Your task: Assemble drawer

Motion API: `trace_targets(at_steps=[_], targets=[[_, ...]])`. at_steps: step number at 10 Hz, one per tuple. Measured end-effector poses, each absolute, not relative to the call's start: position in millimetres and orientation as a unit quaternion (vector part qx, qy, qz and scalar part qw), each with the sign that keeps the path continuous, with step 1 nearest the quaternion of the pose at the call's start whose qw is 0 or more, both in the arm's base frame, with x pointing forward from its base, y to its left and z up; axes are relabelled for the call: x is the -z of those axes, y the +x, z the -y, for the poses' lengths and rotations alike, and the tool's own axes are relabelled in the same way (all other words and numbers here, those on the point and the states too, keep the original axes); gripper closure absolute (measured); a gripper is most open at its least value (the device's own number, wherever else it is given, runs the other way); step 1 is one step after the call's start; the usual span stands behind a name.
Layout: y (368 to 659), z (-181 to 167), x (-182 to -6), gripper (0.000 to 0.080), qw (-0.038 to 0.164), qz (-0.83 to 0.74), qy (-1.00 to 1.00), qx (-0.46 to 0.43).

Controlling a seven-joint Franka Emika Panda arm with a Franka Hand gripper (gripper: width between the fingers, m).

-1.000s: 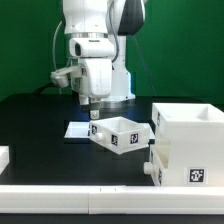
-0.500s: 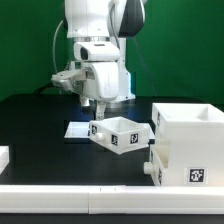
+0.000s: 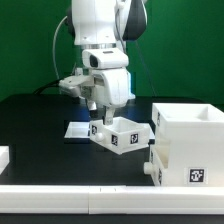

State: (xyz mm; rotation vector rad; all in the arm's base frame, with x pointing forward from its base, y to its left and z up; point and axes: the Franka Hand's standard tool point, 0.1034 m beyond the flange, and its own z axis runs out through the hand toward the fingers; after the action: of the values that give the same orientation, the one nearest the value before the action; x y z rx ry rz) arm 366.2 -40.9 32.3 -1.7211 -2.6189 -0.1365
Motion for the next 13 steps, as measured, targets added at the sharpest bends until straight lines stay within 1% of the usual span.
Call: trace_targets(at_steps=[3, 4, 6, 8, 9, 10, 11, 13], targets=[[367.8, 35.6, -18.5, 0.0150, 0.018, 0.829, -0.556, 0.048], [367.7, 33.9, -16.1, 0.0150, 0.022, 0.826, -0.561, 0.048], [367.2, 34.8, -16.0, 0.0162, 0.022, 0.825, -0.563, 0.048], [366.9, 34.8, -15.9, 0.0520, 0.022, 0.824, -0.564, 0.048], [366.8, 34.8, -15.8, 0.0654, 0.022, 0.824, -0.564, 0.048], [366.7, 34.8, -15.8, 0.0654, 0.022, 0.824, -0.564, 0.048], [366.5, 35.0, -15.7, 0.0763, 0.023, 0.824, -0.565, 0.048], [366.5, 35.3, -15.7, 0.0763, 0.023, 0.823, -0.565, 0.048]])
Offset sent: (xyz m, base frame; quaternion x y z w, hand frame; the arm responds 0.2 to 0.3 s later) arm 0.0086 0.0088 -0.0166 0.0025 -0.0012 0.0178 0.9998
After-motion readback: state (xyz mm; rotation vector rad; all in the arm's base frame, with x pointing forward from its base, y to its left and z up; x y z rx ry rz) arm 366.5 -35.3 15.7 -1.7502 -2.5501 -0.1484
